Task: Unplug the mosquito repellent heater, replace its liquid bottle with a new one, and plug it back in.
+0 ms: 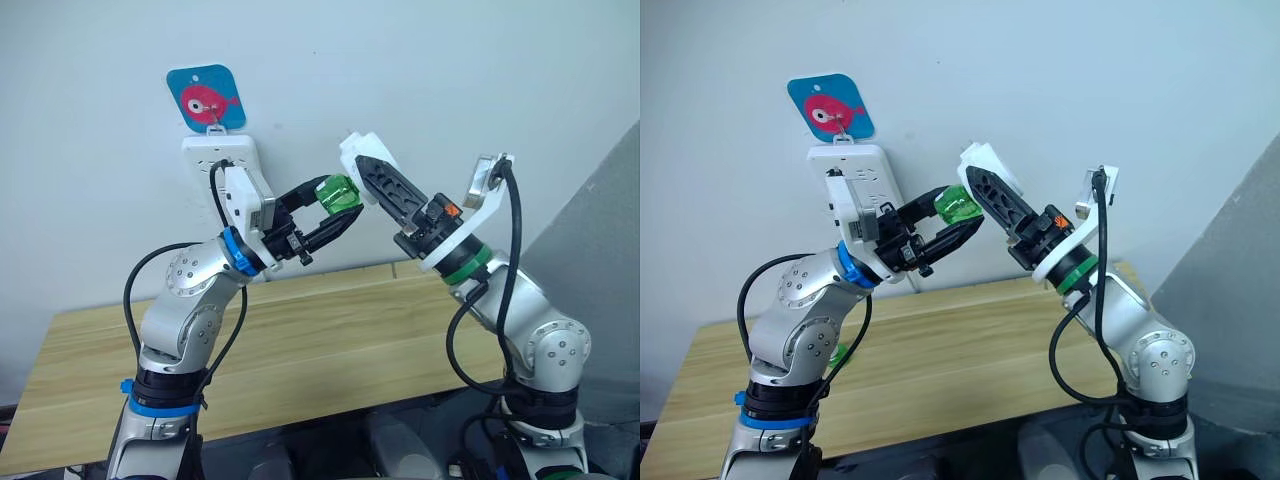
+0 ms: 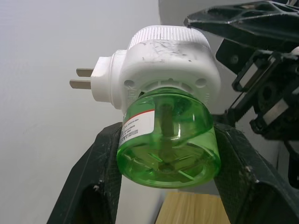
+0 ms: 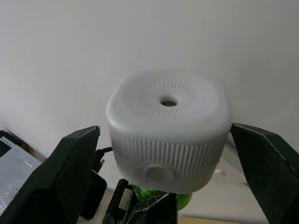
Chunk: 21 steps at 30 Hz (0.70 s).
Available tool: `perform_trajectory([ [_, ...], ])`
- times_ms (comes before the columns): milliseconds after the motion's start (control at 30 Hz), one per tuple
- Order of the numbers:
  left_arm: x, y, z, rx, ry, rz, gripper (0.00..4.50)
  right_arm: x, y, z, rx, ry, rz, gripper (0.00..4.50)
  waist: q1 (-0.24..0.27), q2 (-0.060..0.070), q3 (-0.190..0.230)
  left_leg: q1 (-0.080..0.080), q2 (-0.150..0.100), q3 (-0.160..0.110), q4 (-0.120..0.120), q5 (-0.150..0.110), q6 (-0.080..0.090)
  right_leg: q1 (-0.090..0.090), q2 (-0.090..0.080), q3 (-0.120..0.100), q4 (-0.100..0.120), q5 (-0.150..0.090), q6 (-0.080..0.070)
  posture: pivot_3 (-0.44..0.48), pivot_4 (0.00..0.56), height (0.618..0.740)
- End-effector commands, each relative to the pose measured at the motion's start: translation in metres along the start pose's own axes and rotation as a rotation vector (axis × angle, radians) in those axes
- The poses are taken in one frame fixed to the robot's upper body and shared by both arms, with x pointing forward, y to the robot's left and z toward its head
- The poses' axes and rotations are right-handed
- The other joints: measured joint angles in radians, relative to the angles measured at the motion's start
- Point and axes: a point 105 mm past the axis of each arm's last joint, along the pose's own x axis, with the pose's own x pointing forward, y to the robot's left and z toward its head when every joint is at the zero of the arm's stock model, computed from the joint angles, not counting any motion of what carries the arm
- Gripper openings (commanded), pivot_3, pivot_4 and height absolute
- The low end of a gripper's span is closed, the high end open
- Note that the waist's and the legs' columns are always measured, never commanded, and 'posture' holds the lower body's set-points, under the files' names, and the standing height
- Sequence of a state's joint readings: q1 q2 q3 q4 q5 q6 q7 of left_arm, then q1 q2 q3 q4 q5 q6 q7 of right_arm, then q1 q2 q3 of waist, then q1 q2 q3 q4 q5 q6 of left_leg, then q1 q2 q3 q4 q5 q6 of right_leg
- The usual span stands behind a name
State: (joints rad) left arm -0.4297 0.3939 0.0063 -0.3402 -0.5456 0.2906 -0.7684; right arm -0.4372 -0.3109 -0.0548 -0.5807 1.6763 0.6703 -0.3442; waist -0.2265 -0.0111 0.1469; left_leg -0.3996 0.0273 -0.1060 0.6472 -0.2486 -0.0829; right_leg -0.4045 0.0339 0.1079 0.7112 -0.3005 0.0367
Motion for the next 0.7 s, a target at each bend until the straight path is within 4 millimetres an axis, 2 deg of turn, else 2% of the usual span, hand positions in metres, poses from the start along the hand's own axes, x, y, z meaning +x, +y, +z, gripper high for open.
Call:
perform_trajectory([
  [33, -0.004, 0.000, 0.006, 0.040, -0.019, -0.024, 2.30, -0.022, 0.010, 0.009, -0.039, 0.068, 0.067, 4.50, 0.005, 0.000, 0.000, 0.000, 0.000, 0.000, 0.000, 0.000, 0.000, 0.000, 0.000, 0.000, 0.000, 0.000, 0.000, -0.244, 0.077, 0.740],
  [167, -0.010, -0.010, 0.001, 0.064, 0.008, -0.124, 2.30, -0.049, 0.004, 0.009, -0.096, 0.242, 0.076, 4.50, 0.006, 0.000, 0.000, 0.000, 0.000, 0.001, 0.000, 0.000, 0.000, 0.000, 0.000, 0.001, 0.000, -0.001, 0.001, -0.250, 0.087, 0.740],
  [233, -0.013, -0.017, -0.003, 0.078, 0.021, -0.187, 2.30, -0.056, 0.002, 0.008, -0.117, 0.315, 0.081, 4.50, 0.004, 0.000, 0.000, 0.001, 0.000, 0.003, 0.000, 0.000, 0.000, 0.000, 0.001, 0.003, 0.000, -0.001, 0.001, -0.256, 0.091, 0.740],
  [467, -0.027, -0.039, -0.013, 0.156, 0.060, -0.413, 2.30, -0.066, 0.000, -0.008, -0.126, 0.549, 0.129, 4.50, 0.004, -0.001, 0.000, 0.003, 0.003, 0.013, -0.001, 0.000, 0.000, 0.000, 0.004, 0.013, -0.001, -0.002, 0.003, -0.267, 0.115, 0.740],
  [700, -0.039, -0.041, -0.022, 0.178, 0.101, -0.416, 2.30, -0.071, -0.004, -0.017, -0.059, 0.641, 0.159, 4.50, 0.006, -0.001, 0.001, 0.003, 0.003, 0.016, -0.001, -0.001, 0.001, 0.000, 0.004, 0.016, -0.008, -0.001, 0.005, -0.253, 0.128, 0.740],
])
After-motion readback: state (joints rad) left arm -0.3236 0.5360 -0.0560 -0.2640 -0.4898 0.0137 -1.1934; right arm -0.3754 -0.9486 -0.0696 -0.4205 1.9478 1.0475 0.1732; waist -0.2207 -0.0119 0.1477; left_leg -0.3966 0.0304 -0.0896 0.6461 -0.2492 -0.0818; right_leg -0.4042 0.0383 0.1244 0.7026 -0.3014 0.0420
